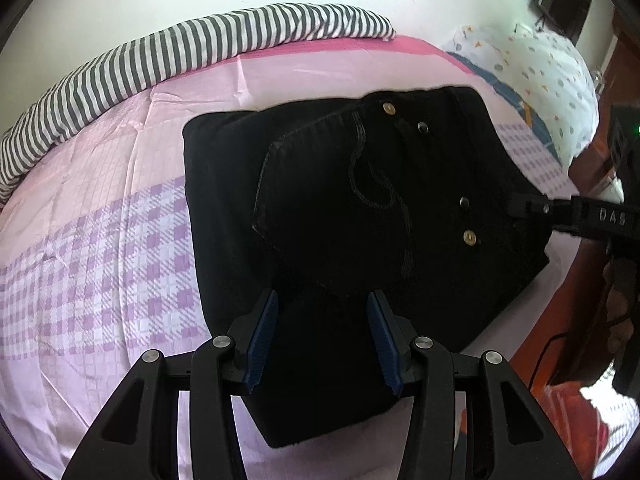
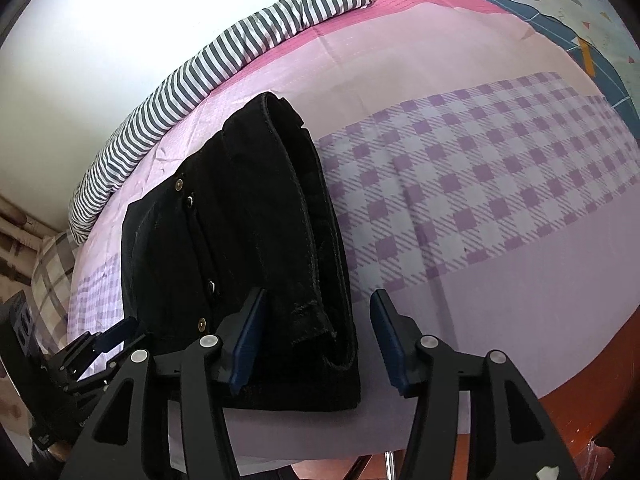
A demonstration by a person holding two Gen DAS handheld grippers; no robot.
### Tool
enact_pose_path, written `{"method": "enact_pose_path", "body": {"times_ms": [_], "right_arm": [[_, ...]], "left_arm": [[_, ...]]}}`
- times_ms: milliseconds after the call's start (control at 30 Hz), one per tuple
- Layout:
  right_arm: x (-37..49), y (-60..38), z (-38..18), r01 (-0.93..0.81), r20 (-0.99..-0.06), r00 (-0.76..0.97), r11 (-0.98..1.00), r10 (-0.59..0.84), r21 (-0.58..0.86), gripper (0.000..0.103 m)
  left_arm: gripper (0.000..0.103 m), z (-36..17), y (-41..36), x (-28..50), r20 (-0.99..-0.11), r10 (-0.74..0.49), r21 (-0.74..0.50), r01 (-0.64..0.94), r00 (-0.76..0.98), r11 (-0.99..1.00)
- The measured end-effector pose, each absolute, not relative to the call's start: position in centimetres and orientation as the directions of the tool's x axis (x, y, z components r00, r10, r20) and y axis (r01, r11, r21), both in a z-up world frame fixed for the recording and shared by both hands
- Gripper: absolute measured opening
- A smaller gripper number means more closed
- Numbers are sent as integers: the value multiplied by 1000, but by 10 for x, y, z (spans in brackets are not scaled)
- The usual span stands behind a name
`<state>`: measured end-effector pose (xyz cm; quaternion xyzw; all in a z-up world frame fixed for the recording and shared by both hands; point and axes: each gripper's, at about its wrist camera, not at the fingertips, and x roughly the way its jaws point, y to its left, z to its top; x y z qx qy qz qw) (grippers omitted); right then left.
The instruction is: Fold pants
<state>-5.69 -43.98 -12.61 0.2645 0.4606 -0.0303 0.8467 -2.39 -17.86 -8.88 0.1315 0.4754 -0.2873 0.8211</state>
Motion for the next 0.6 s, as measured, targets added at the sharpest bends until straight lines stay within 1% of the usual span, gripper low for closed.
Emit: {"method": "enact_pose_path", "body": {"times_ms": [133,267,367,433,500,600], "right_arm": [[-58,-440,-130,309,-800,572,855,184,417,51],[-55,-440,-129,311,-808,564,862,172,401,56],[-53,-440,-120,303,-808,564,867,171,395,57],[-54,-441,-114,293,-802,575,874,164,389,57],[-53,-446,-107,265,-781,592,868,197,420,57],[-48,-461,-107,216,-746,593,834,302,509,63]], "left_arm": [[48,-92,-181,-28,-862,-328,-35,601,386,798],[48,-92,-181,-28,-859,-339,-44,604,384,796],[48,-87,-170,-24,-844,-394,-118,591,363,798],[48,-80,-156,-17,-816,-442,-179,564,372,806],[48,-75,-143,-10,-795,-466,-218,532,389,818],[48,-77,-124,6,-784,-502,-303,480,366,823]]}}
